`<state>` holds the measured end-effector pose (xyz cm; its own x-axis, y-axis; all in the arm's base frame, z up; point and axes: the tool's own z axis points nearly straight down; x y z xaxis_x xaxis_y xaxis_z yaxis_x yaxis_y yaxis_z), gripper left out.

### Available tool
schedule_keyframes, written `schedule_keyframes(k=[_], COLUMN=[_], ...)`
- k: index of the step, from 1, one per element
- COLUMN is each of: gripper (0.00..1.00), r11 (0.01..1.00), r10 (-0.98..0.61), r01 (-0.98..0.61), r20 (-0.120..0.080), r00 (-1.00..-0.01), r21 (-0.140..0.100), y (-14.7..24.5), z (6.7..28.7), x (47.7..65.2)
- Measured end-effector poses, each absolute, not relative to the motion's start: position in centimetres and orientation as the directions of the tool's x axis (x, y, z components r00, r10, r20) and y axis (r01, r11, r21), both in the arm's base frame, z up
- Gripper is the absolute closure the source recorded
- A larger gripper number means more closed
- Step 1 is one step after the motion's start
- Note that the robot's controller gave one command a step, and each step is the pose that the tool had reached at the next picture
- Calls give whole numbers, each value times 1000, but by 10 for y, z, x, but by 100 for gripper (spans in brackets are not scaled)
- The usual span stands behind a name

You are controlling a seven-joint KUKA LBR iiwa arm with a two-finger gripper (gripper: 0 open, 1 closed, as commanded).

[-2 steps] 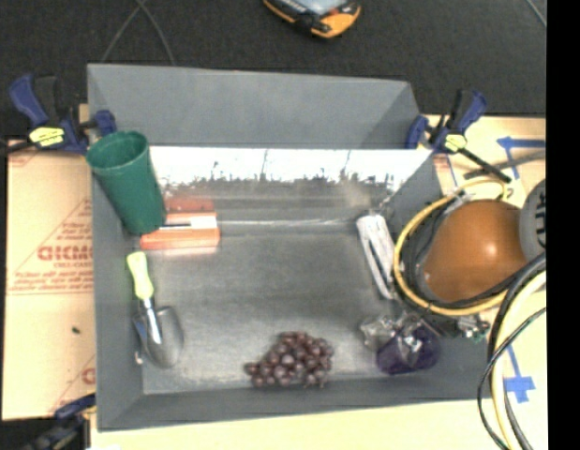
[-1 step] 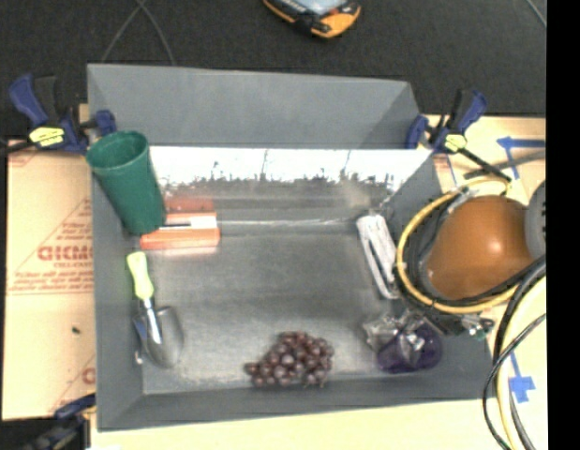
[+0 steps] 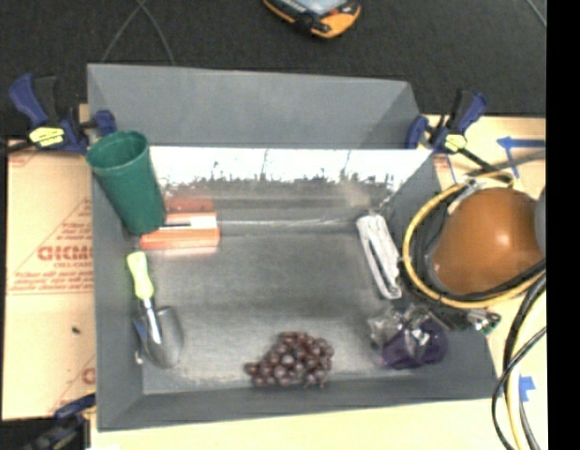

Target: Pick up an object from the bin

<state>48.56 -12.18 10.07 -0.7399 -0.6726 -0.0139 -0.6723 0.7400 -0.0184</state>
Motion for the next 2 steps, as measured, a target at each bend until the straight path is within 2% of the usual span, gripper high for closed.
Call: schedule_keyframes(k=[2], gripper=[100], r11=[743], r10=[-669], r01=[-669], r20=[-15], r00=[-743], r21=[-18], y=[-122], z=[134], x=[486])
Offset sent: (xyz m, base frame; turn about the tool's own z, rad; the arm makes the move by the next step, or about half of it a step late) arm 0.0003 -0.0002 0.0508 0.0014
